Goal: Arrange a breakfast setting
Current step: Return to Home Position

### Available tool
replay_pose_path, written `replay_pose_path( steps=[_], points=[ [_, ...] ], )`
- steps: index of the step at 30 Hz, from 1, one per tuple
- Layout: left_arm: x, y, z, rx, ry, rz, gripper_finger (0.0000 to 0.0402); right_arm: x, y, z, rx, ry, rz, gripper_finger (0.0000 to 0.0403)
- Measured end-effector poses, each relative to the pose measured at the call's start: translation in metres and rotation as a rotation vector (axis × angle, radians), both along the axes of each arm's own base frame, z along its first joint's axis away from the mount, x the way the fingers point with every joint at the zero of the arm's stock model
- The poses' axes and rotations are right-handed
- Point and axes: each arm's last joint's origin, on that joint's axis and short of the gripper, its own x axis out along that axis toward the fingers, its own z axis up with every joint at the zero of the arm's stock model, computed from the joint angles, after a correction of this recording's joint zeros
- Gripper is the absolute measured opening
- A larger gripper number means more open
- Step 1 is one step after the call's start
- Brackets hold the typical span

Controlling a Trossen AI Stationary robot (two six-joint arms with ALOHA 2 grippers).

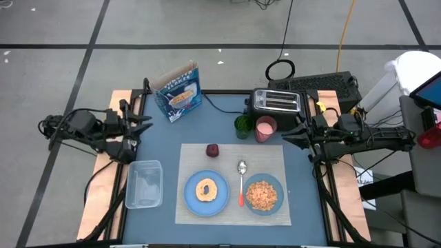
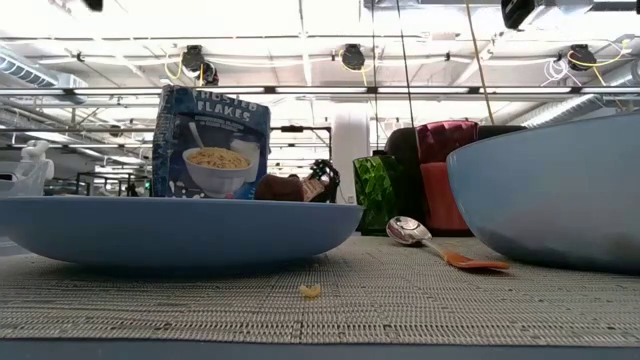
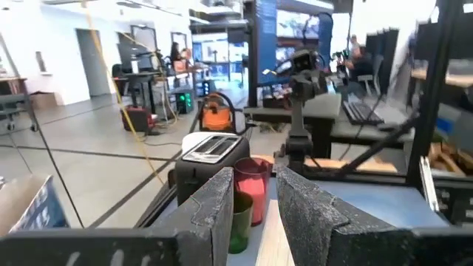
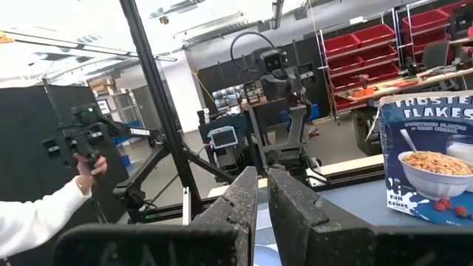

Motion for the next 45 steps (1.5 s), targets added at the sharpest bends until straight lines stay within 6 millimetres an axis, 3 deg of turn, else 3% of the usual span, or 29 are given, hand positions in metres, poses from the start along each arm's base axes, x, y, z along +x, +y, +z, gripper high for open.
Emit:
replay_pose_path(
  steps=[11,17,20,30,35,45],
  points=[
    [-0.035,0.011,-0.045,-0.071,-0.132,0.008,0.0111,0.000,0.000,0.000,0.000,0.000,0.000,0.0029],
    [-0.020,0.009,-0.068,-0.103,-0.083,0.092,0.0111,0.000,0.000,0.000,-0.004,0.004,-0.002,0.0029],
    [-0.008,0.006,-0.090,-0.107,-0.047,0.128,0.0111,0.000,0.000,-0.001,-0.004,0.009,-0.002,0.0029],
    [0.019,0.006,-0.147,-0.122,-0.131,0.274,0.0111,0.001,0.000,-0.001,-0.004,0.009,-0.004,0.0029],
    [0.022,0.012,-0.158,-0.118,-0.158,0.347,0.0111,0.001,0.000,-0.001,-0.004,0.010,-0.004,0.0029],
    [0.021,0.023,-0.158,-0.087,-0.158,0.449,0.0111,0.001,0.000,-0.001,-0.005,0.009,-0.004,0.0029]
  ],
)
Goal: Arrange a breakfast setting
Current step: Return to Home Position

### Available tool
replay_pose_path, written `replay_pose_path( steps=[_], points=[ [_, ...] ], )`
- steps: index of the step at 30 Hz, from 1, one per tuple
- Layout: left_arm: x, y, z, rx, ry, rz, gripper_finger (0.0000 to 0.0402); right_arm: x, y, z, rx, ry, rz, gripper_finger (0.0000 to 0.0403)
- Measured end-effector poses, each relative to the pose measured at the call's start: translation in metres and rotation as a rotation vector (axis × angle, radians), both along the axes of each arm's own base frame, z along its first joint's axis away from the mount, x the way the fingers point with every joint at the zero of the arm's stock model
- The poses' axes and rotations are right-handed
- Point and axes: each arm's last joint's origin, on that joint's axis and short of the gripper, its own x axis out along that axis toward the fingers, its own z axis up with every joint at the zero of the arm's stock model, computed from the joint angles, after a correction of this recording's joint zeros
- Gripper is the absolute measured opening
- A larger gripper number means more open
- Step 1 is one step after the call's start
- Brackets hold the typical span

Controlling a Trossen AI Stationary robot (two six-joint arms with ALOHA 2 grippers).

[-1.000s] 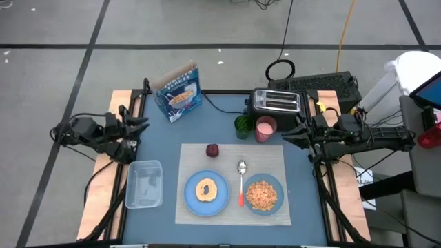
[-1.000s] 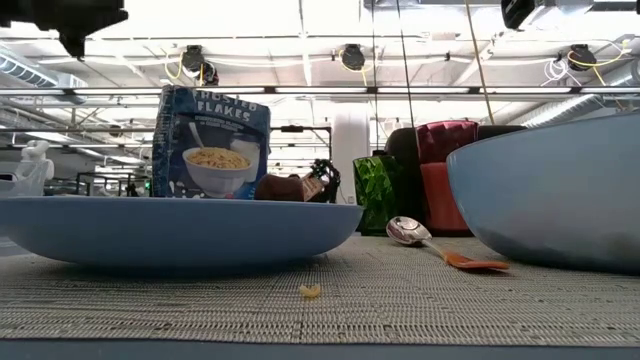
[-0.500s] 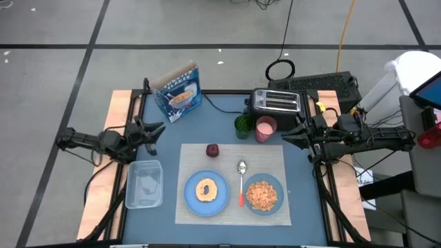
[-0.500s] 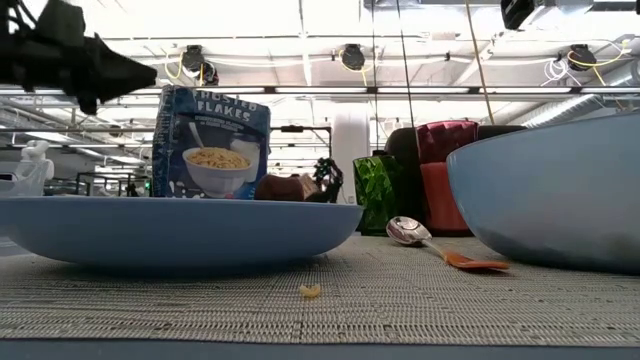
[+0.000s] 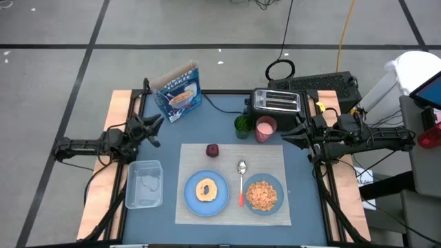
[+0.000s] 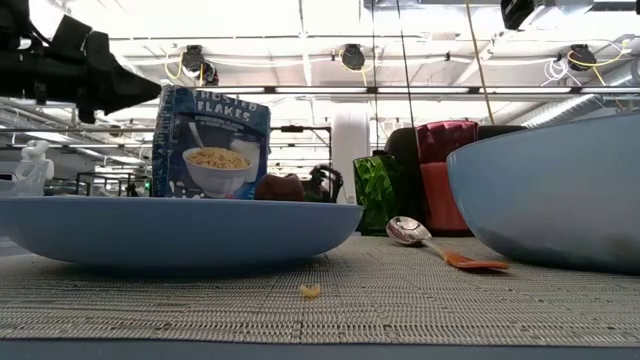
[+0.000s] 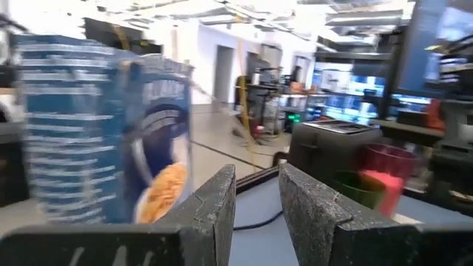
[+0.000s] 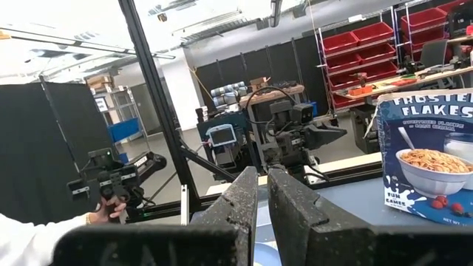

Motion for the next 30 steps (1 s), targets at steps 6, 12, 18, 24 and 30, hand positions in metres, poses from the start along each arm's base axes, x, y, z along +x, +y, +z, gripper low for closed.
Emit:
replay_pose_path(
  steps=[6,12,18,24,30],
  points=[
    [0.004,-0.003,-0.003,0.003,0.021,-0.213,0.0111,0.000,0.000,0.000,0.000,0.000,0.000,0.0029],
    [0.007,-0.008,-0.011,-0.054,0.079,-0.424,0.0111,0.000,0.000,0.000,-0.050,-0.005,-0.005,0.0029],
    [0.008,-0.015,-0.015,-0.051,0.125,-0.675,0.0111,0.000,0.000,0.000,-0.116,-0.012,-0.012,0.0029],
    [0.008,-0.016,-0.016,-0.010,0.145,-0.690,0.0111,0.000,0.000,0.000,-0.130,-0.014,-0.013,0.0029],
    [0.008,-0.016,-0.015,0.010,0.151,-0.688,0.0111,-0.002,0.000,0.001,-0.139,-0.024,-0.015,0.0029]
  ],
)
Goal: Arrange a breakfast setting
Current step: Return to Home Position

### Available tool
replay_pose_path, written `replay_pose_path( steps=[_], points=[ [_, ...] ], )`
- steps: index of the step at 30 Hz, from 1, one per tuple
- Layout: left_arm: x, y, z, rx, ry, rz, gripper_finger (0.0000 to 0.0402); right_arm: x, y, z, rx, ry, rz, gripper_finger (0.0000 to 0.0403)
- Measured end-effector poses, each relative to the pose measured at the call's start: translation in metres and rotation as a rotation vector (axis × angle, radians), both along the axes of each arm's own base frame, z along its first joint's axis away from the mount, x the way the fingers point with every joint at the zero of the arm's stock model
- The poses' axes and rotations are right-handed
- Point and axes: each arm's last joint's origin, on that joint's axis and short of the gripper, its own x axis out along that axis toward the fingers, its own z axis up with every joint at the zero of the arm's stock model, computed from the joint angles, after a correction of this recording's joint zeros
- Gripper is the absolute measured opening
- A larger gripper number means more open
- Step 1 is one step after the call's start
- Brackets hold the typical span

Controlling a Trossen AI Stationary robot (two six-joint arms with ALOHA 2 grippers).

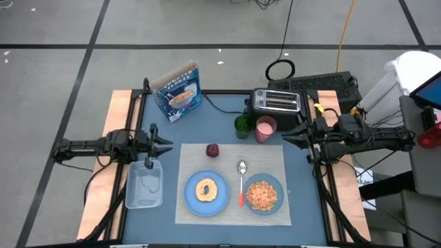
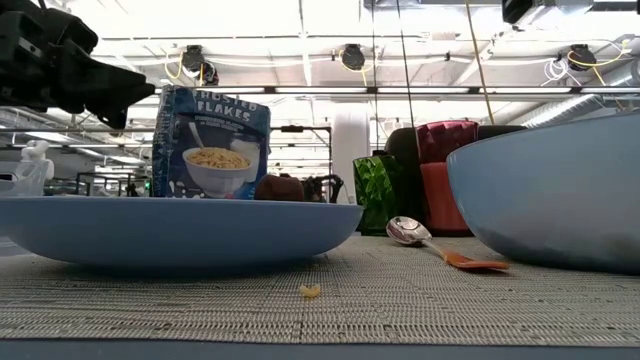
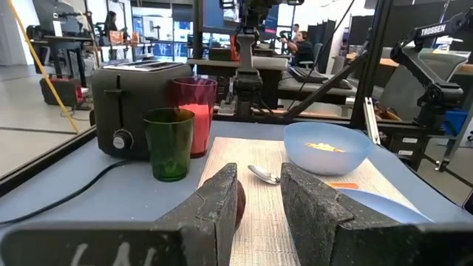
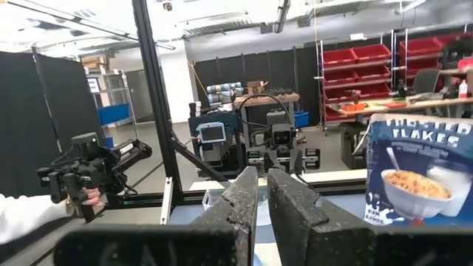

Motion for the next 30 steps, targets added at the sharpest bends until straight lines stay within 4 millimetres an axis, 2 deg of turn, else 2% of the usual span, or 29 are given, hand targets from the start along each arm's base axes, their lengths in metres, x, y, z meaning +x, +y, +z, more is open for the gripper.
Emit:
replay_pose_path(
  steps=[7,12,22,30],
  points=[
    [0.000,0.000,0.000,0.001,-0.001,0.003,0.0111,-0.017,-0.001,0.003,-0.084,-0.045,-0.013,0.0029],
    [0.000,0.000,0.000,0.001,-0.001,0.003,0.0111,-0.035,-0.002,-0.008,-0.096,0.050,-0.013,0.0029],
    [0.000,0.000,0.000,0.000,-0.002,0.003,0.0111,-0.063,-0.006,-0.019,-0.071,0.092,-0.092,0.0029],
    [0.000,0.000,0.000,-0.001,-0.002,0.003,0.0111,-0.075,-0.007,-0.024,-0.035,0.095,-0.083,0.0029]
  ],
)
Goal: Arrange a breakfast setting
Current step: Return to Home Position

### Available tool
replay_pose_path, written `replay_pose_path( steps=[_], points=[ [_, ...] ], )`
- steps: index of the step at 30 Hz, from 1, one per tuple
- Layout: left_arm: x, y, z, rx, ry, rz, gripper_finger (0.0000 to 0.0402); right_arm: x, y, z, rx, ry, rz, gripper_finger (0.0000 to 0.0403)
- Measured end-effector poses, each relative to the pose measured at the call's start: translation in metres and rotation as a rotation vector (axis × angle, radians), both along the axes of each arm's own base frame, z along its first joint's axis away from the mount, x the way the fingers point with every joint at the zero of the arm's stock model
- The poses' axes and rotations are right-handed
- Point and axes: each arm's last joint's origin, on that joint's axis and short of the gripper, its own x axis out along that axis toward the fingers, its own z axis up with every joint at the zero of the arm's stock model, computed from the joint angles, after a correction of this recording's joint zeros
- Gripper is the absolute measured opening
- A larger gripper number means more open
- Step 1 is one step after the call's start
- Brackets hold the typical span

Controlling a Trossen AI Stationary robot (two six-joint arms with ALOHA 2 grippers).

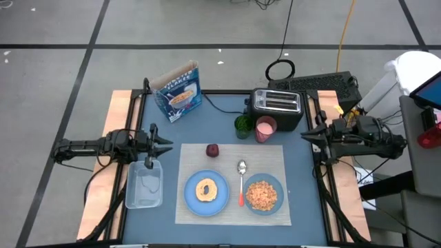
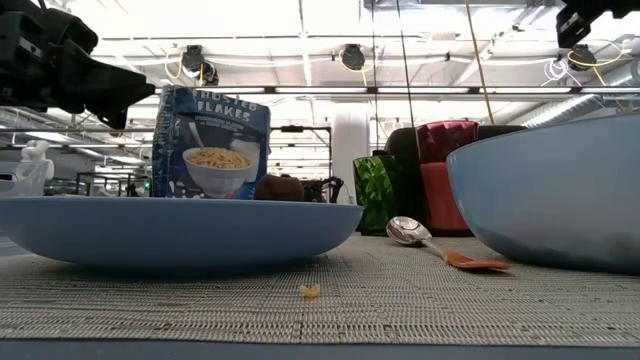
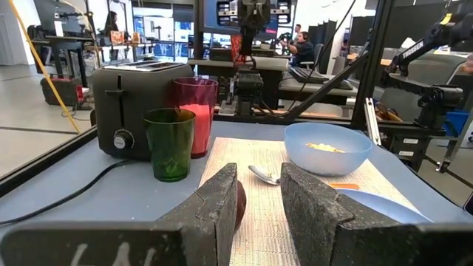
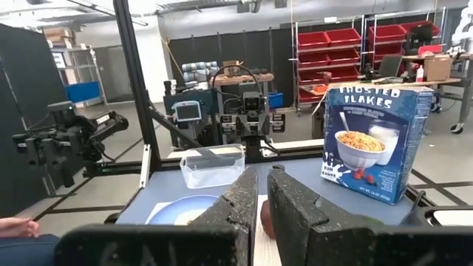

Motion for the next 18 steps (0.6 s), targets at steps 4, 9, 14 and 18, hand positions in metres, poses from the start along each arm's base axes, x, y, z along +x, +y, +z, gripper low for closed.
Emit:
replay_pose_path(
  steps=[4,9,14,18],
  points=[
    [0.0000,0.0000,0.0000,0.000,0.000,0.000,0.0111,-0.0026,-0.0001,-0.0032,-0.002,0.021,0.001,0.0029],
    [0.0000,0.0000,-0.0001,0.000,0.000,0.000,0.0111,-0.0054,-0.0003,-0.0056,-0.007,0.032,0.001,0.0029],
    [0.0000,0.0000,-0.0001,0.000,0.000,0.000,0.0111,-0.0053,-0.0003,-0.0062,-0.011,0.038,0.002,0.0029],
    [0.0000,0.0000,-0.0001,0.000,0.000,0.000,0.0111,-0.0053,-0.0003,-0.0062,-0.007,0.037,0.001,0.0029]
  ],
)
